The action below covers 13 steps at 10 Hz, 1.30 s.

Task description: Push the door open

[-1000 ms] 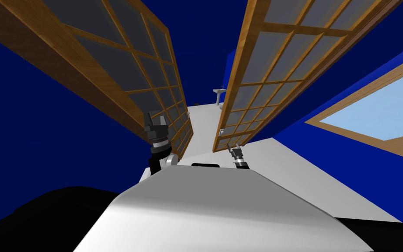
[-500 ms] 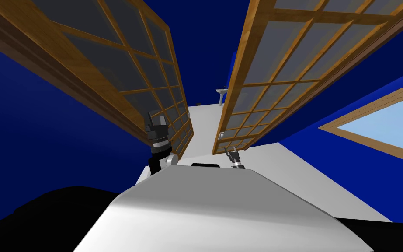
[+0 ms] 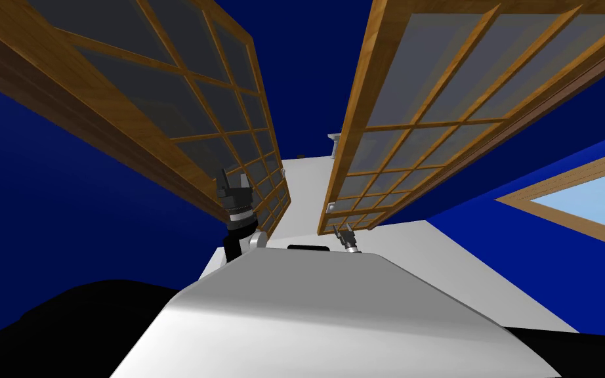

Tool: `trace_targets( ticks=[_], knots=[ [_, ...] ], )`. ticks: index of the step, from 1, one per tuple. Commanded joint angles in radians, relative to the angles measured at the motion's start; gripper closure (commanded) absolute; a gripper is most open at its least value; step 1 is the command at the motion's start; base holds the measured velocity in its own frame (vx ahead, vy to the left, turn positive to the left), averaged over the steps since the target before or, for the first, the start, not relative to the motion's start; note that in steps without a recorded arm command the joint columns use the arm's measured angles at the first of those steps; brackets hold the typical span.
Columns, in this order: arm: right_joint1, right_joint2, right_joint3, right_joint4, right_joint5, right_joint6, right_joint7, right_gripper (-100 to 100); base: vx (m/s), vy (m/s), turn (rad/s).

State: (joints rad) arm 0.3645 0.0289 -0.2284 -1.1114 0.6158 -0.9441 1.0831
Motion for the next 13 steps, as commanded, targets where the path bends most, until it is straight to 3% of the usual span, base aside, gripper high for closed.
trace_targets(
  ticks=[1,2,5,8,10,11,12,13],
  knots=[
    [0.0,0.0,0.0,0.0,0.0,0.0,0.0,-100,0.036,-0.039,0.023],
    [-0.006,-0.031,-0.002,0.011,-0.001,-0.002,0.009,-100,0.105,-0.005,0.012],
    [-0.017,-0.048,-0.006,0.028,-0.005,-0.004,0.021,-100,0.201,0.028,0.017],
    [-0.028,-0.023,-0.01,0.045,-0.008,-0.006,0.032,-100,0.194,0.026,0.017],
    [-0.035,0.018,-0.012,0.055,-0.011,-0.007,0.039,-100,0.178,0.0,0.014],
    [-0.036,0.006,-0.011,0.054,-0.01,-0.005,0.038,-100,0.052,0.01,-0.004],
    [-0.036,0.006,-0.011,0.054,-0.01,-0.005,0.038,100,-0.008,-0.001,0.004],
    [-0.036,0.006,-0.011,0.054,-0.01,-0.005,0.038,100,-0.019,0.006,0.03]
  ],
)
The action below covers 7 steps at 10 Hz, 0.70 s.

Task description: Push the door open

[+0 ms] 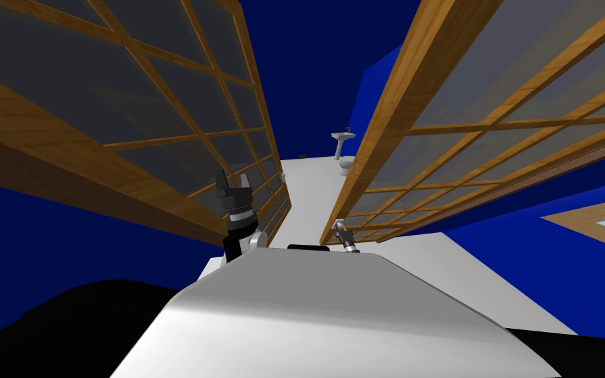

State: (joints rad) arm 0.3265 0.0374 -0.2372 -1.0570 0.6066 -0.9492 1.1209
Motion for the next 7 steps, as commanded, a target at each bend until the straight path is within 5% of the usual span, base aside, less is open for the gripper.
trace_targets(
  ticks=[1,4,7],
  knots=[
    [0.002,-0.002,-0.003,-0.001,-0.001,0.0,0.0,100,-0.011,-0.001,-0.005],
    [0.002,-0.002,-0.003,-0.001,-0.001,0.0,0.0,100,-0.002,-0.001,-0.001],
    [0.003,-0.014,0.003,0.0,-0.042,-0.003,-0.064,100,0.015,0.003,0.067]
  ],
)
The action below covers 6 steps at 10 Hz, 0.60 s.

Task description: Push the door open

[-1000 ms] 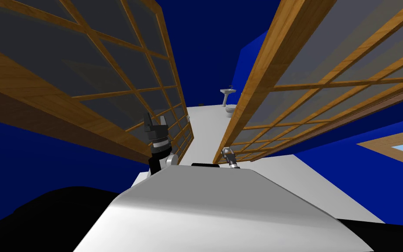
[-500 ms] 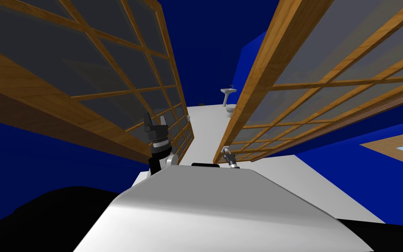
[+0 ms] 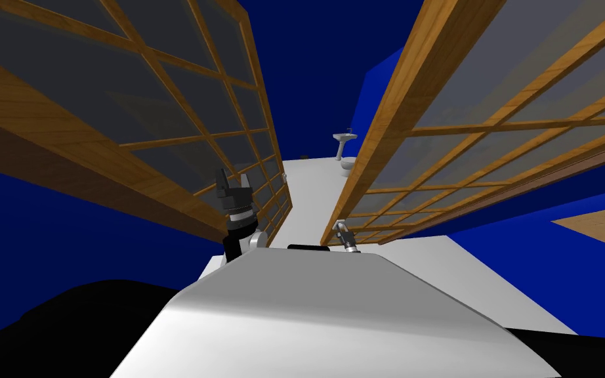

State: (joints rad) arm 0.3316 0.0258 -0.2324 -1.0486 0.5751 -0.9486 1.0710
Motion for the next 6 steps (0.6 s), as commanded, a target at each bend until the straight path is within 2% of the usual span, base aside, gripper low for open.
trace_targets(
  ticks=[1,6],
  knots=[
    [-0.001,-0.006,-0.001,-0.009,-0.025,-0.005,-0.036,100,0.029,0.0,0.067],
    [0.002,-0.027,0.004,-0.012,-0.117,-0.013,-0.167,100,0.039,-0.002,0.089]
  ],
)
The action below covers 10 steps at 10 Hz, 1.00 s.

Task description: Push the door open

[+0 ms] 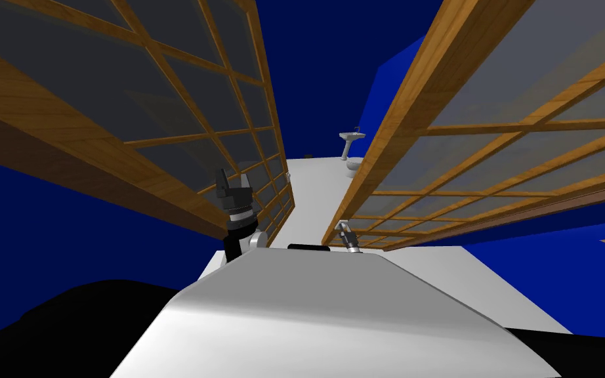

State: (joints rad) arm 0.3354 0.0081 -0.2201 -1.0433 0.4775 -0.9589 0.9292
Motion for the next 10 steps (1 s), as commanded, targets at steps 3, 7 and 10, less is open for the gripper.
trace_targets(
  ticks=[3,7,10],
  knots=[
    [0.0,-0.023,-0.005,-0.019,-0.09,-0.01,-0.115,100,0.046,-0.004,0.113],
    [0.003,-0.036,0.0,-0.022,-0.171,-0.018,-0.223,100,0.04,-0.015,0.09],
    [0.011,-0.037,0.006,-0.032,-0.18,-0.01,-0.273,-100,0.016,-0.017,0.029]
  ],
)
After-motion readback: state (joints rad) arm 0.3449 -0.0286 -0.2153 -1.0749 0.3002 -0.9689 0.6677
